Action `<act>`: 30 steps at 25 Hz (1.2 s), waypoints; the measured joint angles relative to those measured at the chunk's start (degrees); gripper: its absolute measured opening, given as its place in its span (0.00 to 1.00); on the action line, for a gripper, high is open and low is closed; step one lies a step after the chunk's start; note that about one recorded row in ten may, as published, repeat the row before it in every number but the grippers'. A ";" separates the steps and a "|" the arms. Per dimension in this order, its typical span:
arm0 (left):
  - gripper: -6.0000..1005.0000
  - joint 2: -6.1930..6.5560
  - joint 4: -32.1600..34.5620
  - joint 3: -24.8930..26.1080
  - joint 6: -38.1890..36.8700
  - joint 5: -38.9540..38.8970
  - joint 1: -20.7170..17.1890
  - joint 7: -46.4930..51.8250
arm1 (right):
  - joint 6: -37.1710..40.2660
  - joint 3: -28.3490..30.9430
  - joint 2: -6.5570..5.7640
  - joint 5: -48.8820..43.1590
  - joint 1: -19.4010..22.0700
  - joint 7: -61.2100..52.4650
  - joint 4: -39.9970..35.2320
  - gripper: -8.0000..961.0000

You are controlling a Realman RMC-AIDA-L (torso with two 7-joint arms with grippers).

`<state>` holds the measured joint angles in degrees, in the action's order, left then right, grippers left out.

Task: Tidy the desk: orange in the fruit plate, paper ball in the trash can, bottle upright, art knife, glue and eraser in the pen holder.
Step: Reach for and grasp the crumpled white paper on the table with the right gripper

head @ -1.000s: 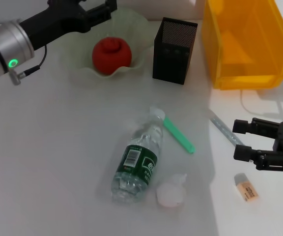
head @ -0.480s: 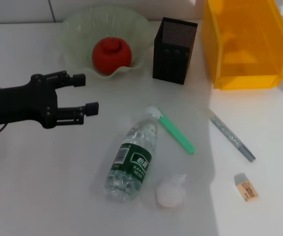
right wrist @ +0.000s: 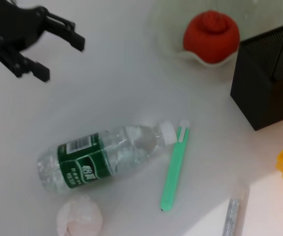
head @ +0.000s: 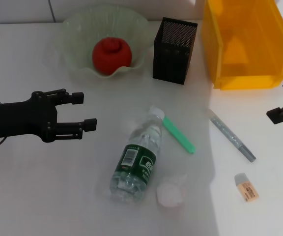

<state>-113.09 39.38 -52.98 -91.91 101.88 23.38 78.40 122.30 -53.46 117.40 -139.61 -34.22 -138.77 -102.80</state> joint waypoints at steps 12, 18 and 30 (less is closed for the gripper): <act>0.84 -0.13 0.00 0.60 1.71 0.01 1.65 0.46 | -3.96 -4.12 1.42 -5.33 -4.70 -0.20 10.30 0.87; 0.84 -0.15 0.07 0.53 1.56 0.02 2.85 0.50 | -5.21 -4.86 1.55 -5.29 -5.53 -0.18 13.37 0.87; 0.84 -0.06 2.67 0.62 1.01 6.14 2.67 3.21 | -9.57 -15.42 1.77 2.01 -8.27 1.55 24.45 0.87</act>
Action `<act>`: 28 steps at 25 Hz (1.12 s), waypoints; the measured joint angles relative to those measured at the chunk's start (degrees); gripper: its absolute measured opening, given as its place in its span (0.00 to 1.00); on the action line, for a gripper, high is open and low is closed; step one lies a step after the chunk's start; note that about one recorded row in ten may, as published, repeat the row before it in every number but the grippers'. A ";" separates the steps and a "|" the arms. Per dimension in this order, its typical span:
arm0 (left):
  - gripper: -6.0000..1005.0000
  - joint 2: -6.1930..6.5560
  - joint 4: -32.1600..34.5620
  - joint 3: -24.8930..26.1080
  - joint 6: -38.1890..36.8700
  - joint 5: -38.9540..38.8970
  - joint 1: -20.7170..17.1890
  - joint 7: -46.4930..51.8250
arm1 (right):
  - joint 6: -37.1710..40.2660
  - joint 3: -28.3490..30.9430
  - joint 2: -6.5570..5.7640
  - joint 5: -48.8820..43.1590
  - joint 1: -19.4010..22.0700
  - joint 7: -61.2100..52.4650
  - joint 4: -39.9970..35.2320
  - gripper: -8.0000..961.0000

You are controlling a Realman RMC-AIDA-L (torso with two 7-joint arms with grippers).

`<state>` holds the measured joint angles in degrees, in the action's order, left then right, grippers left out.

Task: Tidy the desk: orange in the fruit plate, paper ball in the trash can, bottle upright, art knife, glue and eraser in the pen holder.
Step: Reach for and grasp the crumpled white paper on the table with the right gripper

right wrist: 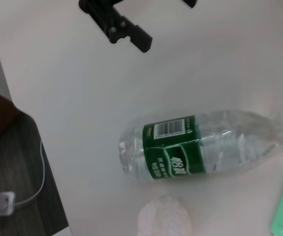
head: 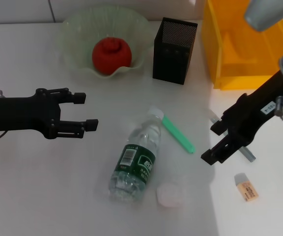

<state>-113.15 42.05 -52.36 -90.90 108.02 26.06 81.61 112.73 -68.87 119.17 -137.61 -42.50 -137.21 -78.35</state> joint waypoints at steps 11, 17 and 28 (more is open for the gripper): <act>0.84 -0.16 0.41 0.08 -0.49 0.06 -1.92 0.18 | -11.42 -11.90 0.31 4.53 -3.82 3.23 15.15 0.87; 0.84 -0.28 0.41 0.21 -1.71 -0.39 -2.22 0.22 | -14.98 -16.70 0.40 6.29 -4.79 3.41 18.51 0.87; 0.84 -0.73 0.41 0.95 -1.80 -0.33 -2.58 0.13 | -19.64 -23.99 0.55 8.55 -4.97 2.98 20.92 0.84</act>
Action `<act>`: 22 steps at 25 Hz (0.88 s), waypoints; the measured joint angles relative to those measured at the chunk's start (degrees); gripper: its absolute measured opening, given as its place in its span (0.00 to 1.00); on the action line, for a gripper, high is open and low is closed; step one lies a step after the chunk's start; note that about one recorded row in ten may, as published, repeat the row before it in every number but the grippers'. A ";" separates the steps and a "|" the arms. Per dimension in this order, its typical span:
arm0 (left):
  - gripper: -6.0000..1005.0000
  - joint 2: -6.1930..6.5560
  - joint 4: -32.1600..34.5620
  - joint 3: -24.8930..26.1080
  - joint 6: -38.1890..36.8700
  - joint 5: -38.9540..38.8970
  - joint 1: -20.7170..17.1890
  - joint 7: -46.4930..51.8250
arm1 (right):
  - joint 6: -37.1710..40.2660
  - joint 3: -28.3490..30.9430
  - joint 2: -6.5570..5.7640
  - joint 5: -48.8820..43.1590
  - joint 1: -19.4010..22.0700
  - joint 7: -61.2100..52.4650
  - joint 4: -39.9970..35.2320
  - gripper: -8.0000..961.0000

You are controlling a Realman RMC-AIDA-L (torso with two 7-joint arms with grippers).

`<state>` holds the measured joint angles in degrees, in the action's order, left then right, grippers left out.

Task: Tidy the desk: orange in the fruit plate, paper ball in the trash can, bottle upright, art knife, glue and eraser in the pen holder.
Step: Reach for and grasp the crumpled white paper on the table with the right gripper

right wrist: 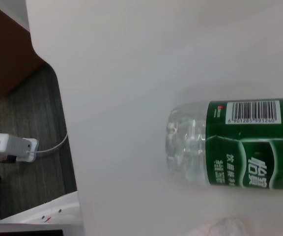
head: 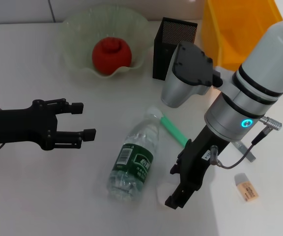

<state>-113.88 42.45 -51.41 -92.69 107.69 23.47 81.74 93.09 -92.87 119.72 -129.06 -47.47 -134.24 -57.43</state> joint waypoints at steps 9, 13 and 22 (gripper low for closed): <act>0.84 -0.29 -0.18 0.00 0.07 0.31 -0.10 -0.39 | -4.32 -5.84 0.09 3.63 -0.56 -0.12 3.43 0.80; 0.84 -0.29 -0.14 0.00 0.11 0.30 -0.10 -0.41 | -4.89 -6.58 0.08 3.54 -0.76 -0.51 3.75 0.78; 0.84 -0.35 -0.30 0.03 0.36 0.22 -0.38 -0.52 | -4.01 -6.63 -0.06 3.32 -1.88 -1.24 3.38 0.62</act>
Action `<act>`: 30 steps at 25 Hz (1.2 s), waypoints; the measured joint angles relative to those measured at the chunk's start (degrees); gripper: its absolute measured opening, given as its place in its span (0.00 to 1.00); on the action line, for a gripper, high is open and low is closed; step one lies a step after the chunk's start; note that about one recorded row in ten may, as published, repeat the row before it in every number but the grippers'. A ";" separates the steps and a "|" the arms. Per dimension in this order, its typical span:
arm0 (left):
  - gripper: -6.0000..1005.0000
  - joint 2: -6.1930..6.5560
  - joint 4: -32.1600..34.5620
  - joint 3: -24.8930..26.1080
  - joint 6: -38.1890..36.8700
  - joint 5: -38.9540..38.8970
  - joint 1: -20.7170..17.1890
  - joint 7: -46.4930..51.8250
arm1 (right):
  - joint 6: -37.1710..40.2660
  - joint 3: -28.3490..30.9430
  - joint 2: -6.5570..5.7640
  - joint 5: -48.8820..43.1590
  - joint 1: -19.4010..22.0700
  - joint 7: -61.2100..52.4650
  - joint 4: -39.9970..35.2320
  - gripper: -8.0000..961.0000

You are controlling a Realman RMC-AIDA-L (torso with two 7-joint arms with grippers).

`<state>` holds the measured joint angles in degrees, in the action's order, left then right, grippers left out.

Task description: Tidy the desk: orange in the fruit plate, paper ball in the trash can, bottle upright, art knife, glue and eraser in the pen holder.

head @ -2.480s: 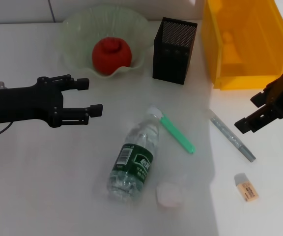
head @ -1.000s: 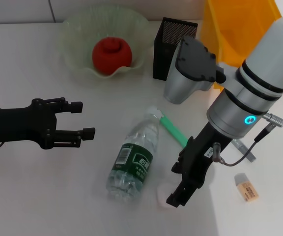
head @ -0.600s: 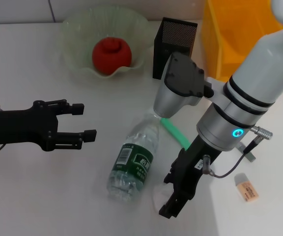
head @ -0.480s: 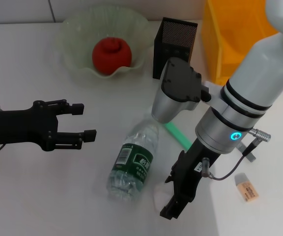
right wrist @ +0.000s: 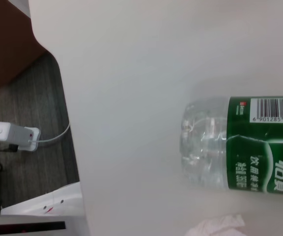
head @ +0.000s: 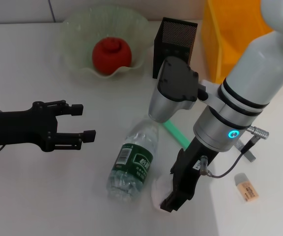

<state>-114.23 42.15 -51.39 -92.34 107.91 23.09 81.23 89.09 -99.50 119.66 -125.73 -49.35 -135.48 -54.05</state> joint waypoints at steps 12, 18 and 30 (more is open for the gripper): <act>0.84 0.36 0.29 2.16 -1.49 -0.25 -0.15 -0.10 | 9.88 6.26 -0.39 -4.23 2.67 -2.64 -9.21 0.53; 0.84 0.23 0.30 2.17 -1.45 -0.27 -0.06 -0.11 | 15.09 12.92 -0.43 -6.04 5.55 -3.11 -15.74 0.55; 0.84 -0.06 0.31 2.17 -1.14 -0.23 0.63 -0.11 | 18.79 35.74 -0.56 -27.17 9.96 -3.67 -36.70 0.59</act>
<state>-114.30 42.46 -49.22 -93.48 107.68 23.73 81.12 107.88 -63.76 119.09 -152.90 -39.40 -139.15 -90.75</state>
